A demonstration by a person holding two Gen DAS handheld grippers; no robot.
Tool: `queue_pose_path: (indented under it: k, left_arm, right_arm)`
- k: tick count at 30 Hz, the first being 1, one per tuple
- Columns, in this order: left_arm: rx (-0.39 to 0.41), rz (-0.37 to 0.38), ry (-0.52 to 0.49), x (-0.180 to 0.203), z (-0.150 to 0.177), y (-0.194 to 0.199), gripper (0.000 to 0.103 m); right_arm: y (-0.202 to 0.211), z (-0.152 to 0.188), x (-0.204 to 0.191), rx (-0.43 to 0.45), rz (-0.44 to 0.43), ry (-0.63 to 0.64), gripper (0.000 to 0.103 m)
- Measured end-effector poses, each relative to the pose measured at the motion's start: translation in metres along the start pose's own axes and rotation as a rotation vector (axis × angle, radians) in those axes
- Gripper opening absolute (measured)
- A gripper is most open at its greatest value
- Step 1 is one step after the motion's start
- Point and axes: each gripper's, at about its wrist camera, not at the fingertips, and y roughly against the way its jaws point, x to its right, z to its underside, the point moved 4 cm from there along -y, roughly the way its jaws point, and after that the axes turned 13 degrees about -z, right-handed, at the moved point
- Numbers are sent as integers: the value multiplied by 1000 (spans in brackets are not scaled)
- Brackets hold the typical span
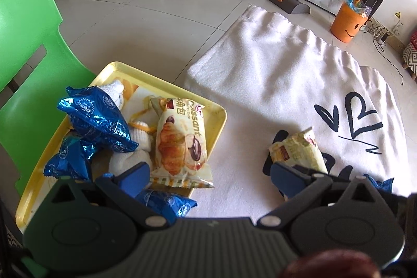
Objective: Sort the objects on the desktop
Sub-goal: 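Carry the croissant pack into the yellow tray and open the right tool, then close the left tool on the last croissant pack while the right tool closes on a blue pack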
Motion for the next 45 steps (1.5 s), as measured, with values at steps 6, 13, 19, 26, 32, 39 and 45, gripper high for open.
queue_pose_path:
  k: [6,13,19,26,32,39,45]
  left_arm:
    - [-15,32,-22,8,4,1,102]
    - [-39,77,-61,34,14,3,102]
    - [-64,76,-104,61,27,-5,102]
    - [-78,63,-160,94,36,-17,102]
    - [-80,44,-181,109,38,-29,102]
    - [-94,41,-183,118,39,-44,102]
    - [-88,45,-198,126,40,-47,102]
  right_arm:
    - [25,37,6,-13,-12,-55,73]
    - [70,68,38,49,42,-230,75]
    - [105,57,76,151,143,-302,76]
    - [124,39,100,237,171,-324,88]
    - [112,29,111,224,186,-291,88]
    - [96,24,113,194,201,-233,95]
    - [83,23,116,168,221,-208,97]
